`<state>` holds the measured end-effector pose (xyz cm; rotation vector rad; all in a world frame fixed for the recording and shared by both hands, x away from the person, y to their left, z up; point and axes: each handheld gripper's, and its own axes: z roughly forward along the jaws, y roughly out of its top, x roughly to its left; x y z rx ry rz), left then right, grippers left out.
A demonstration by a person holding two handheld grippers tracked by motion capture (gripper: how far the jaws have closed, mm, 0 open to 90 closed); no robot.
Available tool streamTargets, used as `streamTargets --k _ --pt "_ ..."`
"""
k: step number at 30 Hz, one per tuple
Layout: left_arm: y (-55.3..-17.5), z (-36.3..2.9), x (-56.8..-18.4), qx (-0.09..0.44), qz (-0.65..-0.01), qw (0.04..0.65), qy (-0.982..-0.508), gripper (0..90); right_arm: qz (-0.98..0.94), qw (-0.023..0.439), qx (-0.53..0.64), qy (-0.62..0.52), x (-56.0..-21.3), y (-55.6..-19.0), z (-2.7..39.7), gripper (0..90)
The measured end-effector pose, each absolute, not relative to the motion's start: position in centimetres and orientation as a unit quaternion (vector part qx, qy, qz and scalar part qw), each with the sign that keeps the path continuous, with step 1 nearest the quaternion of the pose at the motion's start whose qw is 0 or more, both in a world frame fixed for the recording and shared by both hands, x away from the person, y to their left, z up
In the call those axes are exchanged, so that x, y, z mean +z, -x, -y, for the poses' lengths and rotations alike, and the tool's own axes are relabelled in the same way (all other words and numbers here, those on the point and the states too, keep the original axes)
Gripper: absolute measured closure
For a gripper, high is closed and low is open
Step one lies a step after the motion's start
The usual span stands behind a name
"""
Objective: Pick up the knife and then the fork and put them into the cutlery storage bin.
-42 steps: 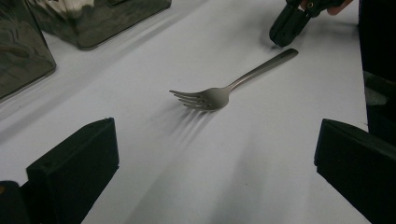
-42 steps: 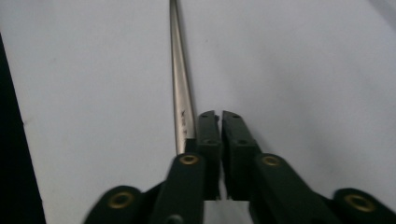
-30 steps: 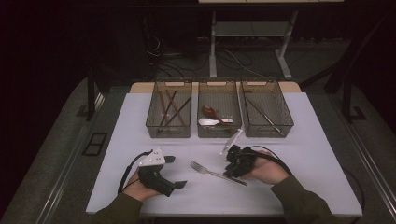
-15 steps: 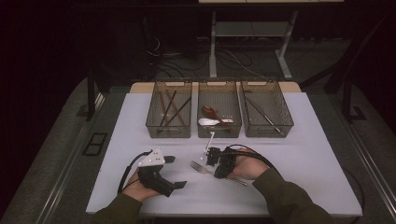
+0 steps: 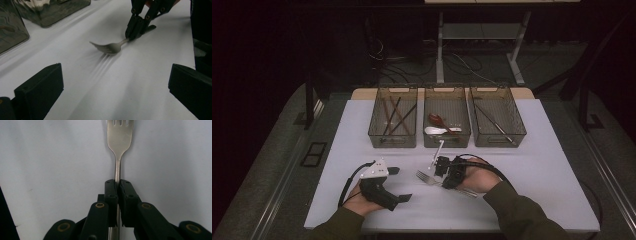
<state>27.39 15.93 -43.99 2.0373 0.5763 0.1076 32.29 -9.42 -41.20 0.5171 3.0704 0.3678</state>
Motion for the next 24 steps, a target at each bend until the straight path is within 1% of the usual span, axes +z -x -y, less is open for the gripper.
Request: streamTargets --k 8,13,18,24 --pt "-27.4 -15.9 -44.0 0.045 -0.236 0.489 -0.839 0.0 -0.96 0.012 0.182 -0.211 -39.8 -33.3 12.5 85.0" --pt "-27.4 -15.9 -44.0 0.044 -0.238 0.488 -0.838 0.0 -0.939 0.038 0.235 -0.249 -38.4 -34.0 15.2 85.0" --pt "-27.4 -15.9 -44.0 0.045 -0.237 0.488 -0.839 0.0 -0.916 0.045 0.281 -0.284 -37.1 -34.6 17.4 85.0" --pt "-27.4 -15.9 -44.0 0.045 -0.235 0.487 -0.84 0.0 -0.888 0.068 0.33 -0.312 -35.7 -35.4 19.7 85.0"
